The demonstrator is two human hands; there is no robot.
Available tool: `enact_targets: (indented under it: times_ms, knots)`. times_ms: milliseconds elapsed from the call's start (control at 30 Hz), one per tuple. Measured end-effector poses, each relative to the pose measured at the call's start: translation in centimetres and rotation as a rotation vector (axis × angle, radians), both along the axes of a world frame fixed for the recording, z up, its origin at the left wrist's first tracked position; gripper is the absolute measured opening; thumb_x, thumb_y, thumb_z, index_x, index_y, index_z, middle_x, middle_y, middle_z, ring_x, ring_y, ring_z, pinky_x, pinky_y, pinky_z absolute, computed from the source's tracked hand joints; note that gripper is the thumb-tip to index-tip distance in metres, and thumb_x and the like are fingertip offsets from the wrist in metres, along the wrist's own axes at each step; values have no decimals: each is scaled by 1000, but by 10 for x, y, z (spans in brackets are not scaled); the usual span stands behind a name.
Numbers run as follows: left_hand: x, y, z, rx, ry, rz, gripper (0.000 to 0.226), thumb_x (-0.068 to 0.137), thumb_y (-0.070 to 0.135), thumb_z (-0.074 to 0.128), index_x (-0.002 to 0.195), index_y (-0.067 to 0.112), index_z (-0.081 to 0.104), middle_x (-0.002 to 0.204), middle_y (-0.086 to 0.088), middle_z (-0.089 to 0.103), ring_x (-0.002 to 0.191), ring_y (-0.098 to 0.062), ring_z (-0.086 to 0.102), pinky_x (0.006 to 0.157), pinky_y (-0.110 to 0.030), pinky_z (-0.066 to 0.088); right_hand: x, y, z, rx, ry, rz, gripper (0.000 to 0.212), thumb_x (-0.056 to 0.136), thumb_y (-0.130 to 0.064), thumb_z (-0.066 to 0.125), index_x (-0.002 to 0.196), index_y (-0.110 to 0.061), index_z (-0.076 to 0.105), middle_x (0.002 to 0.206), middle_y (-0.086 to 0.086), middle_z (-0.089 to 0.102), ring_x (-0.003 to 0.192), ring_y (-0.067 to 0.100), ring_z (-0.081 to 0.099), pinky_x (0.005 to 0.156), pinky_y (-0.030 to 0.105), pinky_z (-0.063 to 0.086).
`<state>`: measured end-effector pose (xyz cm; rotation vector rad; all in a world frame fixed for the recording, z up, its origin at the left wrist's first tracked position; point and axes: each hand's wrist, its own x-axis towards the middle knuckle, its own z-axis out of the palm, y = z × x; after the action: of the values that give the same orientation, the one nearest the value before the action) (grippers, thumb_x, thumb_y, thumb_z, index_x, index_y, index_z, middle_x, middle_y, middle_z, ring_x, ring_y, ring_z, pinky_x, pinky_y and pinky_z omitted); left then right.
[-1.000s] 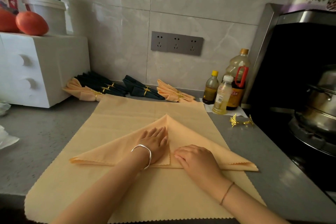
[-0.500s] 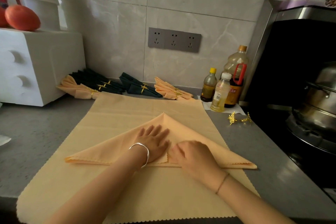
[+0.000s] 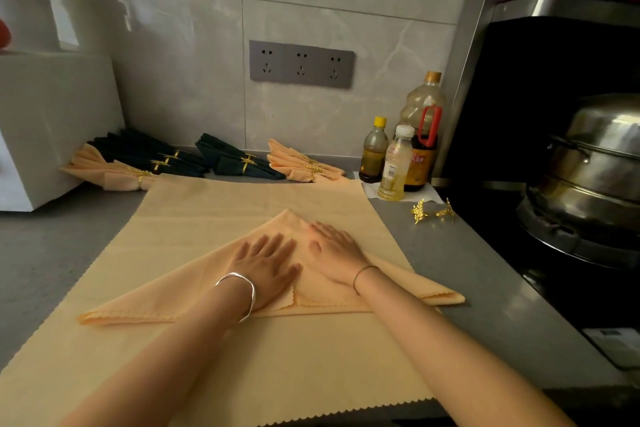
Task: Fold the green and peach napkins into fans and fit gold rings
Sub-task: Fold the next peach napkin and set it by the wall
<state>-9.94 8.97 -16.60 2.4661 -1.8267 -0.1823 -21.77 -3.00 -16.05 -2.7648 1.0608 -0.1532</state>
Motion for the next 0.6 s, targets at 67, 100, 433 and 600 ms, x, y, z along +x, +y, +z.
enact_targets:
  times_ms: [67,100,433,600]
  knots:
    - [-1,0,0,4,1,0,58,99,54,18,150,37,-1,159,7,-7,147,-14,-6,118,-38,-2,-22,1,-2,8,13,-13,50,102,-31,18,151,-21,11,159,-5,6,145,10,6,118,31,6]
    - [-1,0,0,5,-1,-1,58,99,54,18,150,37,-1,159,7,-7,147,-15,-6,118,-38,-2,-33,1,-3,9,12,-22,50,102,-31,17,151,-23,10,159,-6,5,145,10,6,118,31,5]
    - [-3,0,1,0,-3,4,58,99,53,18,151,36,-1,159,6,-5,147,-16,-4,118,-38,-2,-159,15,-4,-11,122,-155,54,101,-42,7,150,-22,-8,156,-9,-13,143,3,-11,116,26,-7]
    - [-10,5,5,-23,21,-11,56,99,52,19,151,35,4,160,6,0,147,-16,1,118,-37,2,-180,24,0,8,174,-212,58,99,-45,3,148,-21,-13,155,-7,-19,141,4,-15,116,29,-10]
